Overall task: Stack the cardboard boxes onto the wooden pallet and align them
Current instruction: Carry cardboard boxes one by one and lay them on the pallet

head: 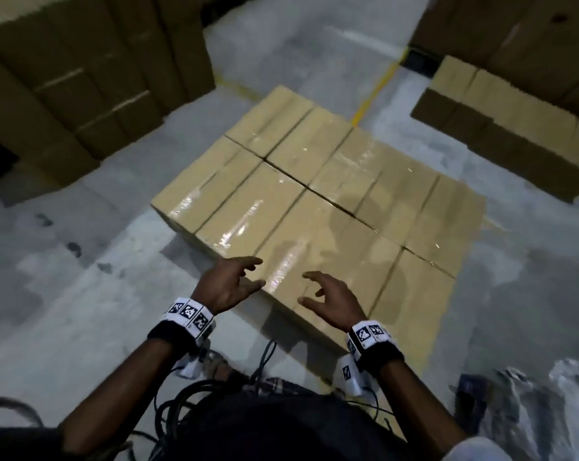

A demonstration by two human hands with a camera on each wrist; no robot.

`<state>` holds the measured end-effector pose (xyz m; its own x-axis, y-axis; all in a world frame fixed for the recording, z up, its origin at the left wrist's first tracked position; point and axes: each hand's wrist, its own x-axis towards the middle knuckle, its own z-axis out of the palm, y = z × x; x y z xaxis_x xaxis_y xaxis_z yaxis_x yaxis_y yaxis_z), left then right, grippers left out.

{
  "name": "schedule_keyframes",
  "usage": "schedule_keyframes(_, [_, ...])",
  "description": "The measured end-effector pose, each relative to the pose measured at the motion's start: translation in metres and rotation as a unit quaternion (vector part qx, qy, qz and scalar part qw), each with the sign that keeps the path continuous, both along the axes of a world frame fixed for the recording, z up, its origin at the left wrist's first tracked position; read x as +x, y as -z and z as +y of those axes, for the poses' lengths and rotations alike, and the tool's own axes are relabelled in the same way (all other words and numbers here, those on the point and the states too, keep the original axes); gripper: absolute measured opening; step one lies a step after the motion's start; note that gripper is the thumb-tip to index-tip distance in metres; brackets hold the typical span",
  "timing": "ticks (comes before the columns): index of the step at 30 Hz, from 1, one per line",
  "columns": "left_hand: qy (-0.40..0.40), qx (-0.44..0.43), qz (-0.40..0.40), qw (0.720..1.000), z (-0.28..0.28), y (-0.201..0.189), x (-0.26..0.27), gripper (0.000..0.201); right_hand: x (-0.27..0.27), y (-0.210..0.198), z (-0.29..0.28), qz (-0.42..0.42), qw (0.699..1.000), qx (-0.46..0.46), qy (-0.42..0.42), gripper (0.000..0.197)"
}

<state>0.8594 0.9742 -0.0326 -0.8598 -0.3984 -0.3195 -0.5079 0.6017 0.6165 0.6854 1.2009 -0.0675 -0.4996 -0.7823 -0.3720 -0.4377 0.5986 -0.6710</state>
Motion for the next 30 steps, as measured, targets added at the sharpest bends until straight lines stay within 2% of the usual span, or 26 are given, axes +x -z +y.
schedule_keyframes(7, [-0.128, -0.024, 0.009, 0.991, -0.176, -0.021, 0.131, 0.057, 0.072, -0.01, -0.225, -0.015, 0.992, -0.038, -0.116, 0.056])
schedule_keyframes(13, [-0.21, -0.027, -0.013, 0.977, -0.296, -0.022, 0.204, 0.052, 0.116, -0.007, -0.38, -0.041, 0.981, -0.05, -0.184, 0.058])
schedule_keyframes(19, [-0.264, -0.028, 0.0, 0.964, -0.425, -0.021, 0.221, 0.047, 0.134, 0.003, -0.543, -0.066, 0.973, -0.054, -0.214, 0.054])
schedule_keyframes(24, [-0.248, -0.059, -0.025, 0.967, -0.582, -0.02, 0.216, 0.05, 0.139, 0.018, -0.709, -0.079, 0.971, -0.072, -0.216, 0.051])
schedule_keyframes(27, [-0.229, -0.091, -0.05, 0.968, -0.67, -0.035, 0.202, 0.053, 0.141, 0.011, -0.802, -0.086, 0.975, -0.072, -0.193, 0.05])
schedule_keyframes(30, [-0.217, -0.123, -0.043, 0.967, -0.741, -0.047, 0.182, 0.056, 0.135, -0.002, -0.883, -0.047, 0.98, -0.088, -0.171, 0.055])
